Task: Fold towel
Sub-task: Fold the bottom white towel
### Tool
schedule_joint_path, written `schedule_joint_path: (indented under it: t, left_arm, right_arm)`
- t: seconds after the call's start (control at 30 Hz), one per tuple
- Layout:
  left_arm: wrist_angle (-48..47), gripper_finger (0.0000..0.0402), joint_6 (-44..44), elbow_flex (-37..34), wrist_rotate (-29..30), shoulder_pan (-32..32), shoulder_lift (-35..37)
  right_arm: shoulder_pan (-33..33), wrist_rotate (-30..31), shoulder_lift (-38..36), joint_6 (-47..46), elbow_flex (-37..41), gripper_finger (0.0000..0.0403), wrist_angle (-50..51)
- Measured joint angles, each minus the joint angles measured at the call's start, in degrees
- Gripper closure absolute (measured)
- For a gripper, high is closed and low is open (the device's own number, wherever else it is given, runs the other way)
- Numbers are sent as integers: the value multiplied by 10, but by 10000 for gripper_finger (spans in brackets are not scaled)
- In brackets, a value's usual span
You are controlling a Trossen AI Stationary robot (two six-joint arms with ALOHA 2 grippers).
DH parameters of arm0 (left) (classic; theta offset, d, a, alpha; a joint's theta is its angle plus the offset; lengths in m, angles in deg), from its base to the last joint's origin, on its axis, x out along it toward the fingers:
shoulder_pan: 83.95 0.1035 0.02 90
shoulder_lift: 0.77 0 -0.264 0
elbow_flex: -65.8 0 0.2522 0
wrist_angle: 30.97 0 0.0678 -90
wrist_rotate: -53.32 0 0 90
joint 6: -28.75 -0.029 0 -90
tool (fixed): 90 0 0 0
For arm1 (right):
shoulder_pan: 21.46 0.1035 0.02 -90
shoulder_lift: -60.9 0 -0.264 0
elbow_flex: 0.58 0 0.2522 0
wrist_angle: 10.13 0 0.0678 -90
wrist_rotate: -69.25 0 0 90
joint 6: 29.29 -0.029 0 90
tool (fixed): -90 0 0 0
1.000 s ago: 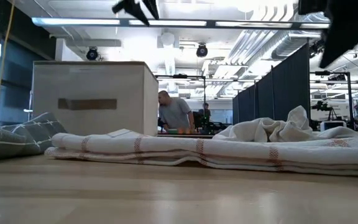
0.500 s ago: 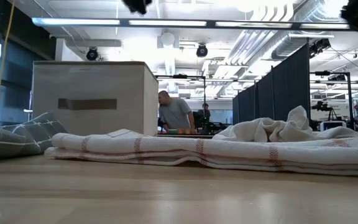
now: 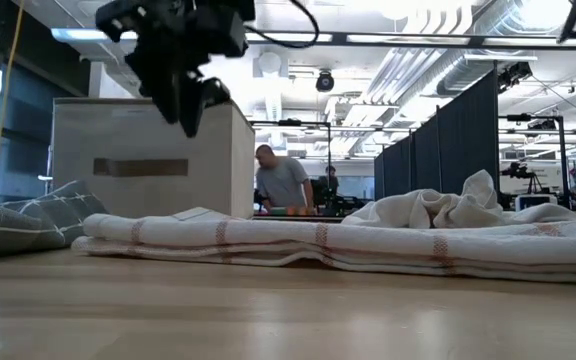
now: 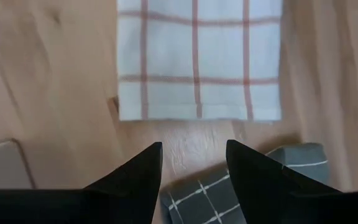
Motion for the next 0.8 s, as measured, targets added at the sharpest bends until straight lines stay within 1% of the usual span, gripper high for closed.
schedule_joint_path:
  t: [0.17,0.37,0.57,0.67,0.73,0.8]
  left_arm:
    - [27,232,2,-26,-7,-3,0]
    - [51,232,20,-26,-7,-9,0]
    - [105,232,29,-26,-7,-9,0]
    - [124,232,29,-26,-6,-9,-2]
    - [131,232,29,-26,0,-7,-2]
    - [126,232,30,-26,14,-5,-2]
  right_arm:
    - [4,-17,7,-10,27,269,-30]
    - [4,-18,7,-12,90,269,-115]
    - [3,-14,7,-11,134,269,-153]
    - [3,-9,4,-5,157,271,-191]
    - [3,-6,4,-2,165,282,-208]
    - [3,-3,4,0,166,309,-210]
